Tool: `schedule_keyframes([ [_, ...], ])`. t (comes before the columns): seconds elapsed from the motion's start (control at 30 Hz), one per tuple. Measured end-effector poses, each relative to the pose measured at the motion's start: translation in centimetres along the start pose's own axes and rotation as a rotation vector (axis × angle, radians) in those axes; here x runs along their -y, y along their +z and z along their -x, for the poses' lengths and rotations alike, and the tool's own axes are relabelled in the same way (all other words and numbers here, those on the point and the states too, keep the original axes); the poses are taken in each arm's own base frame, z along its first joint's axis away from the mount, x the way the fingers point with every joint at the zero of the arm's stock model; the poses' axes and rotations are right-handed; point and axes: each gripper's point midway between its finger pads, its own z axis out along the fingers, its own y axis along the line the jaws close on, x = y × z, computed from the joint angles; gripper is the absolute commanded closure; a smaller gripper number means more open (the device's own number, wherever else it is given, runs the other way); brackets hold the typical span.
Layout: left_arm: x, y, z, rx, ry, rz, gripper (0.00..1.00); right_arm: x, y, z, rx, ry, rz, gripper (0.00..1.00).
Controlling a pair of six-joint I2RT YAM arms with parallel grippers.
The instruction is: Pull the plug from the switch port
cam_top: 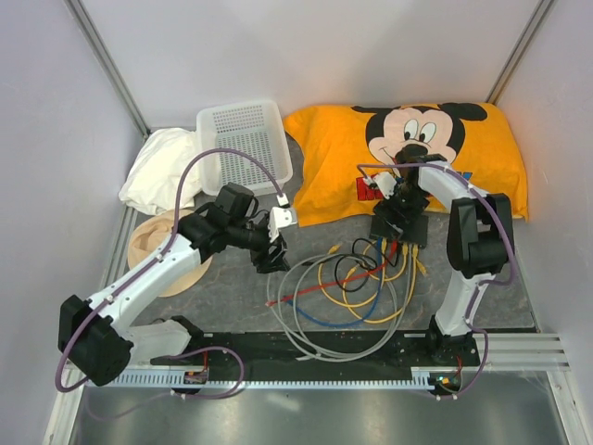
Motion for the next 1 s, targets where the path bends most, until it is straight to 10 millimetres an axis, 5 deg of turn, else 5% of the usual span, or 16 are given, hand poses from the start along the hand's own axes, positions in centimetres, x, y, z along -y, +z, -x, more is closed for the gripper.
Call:
schedule_keyframes([
  [0.13,2.6,0.7,1.6,0.019,0.08,-0.07,0.33,-1.3,0.0,3.2,0.058,0.089,0.062,0.07],
  [0.3,7.2,3.3,-0.6,-0.054,0.142,-0.213,0.43,-3.2,-0.2,5.7,0.112,0.146,0.126,0.05],
  [0.43,8.7,4.8,-3.6,-0.126,0.158,-0.28,0.78,-3.4,-0.9,6.1,0.139,0.161,0.129,0.05],
  [0.47,8.9,5.1,-4.1,-0.137,0.165,-0.293,0.94,-3.2,-1.3,6.3,0.152,0.161,0.121,0.05],
  [0.5,9.1,5.4,-4.4,-0.146,0.176,-0.305,0.98,-2.8,-1.8,6.5,0.171,0.16,0.1,0.06],
  [0.67,11.8,6.5,-4.7,-0.141,0.298,-0.414,0.99,-0.4,-4.0,7.0,0.263,0.161,-0.025,0.15],
  [0.8,14.3,7.4,-6.0,-0.166,0.372,-0.505,0.98,1.7,-3.7,6.0,0.256,0.174,-0.121,0.21],
  [1.0,12.6,10.8,-9.9,-0.307,0.341,-0.477,0.99,4.3,-1.5,2.8,0.18,0.188,-0.233,0.29],
])
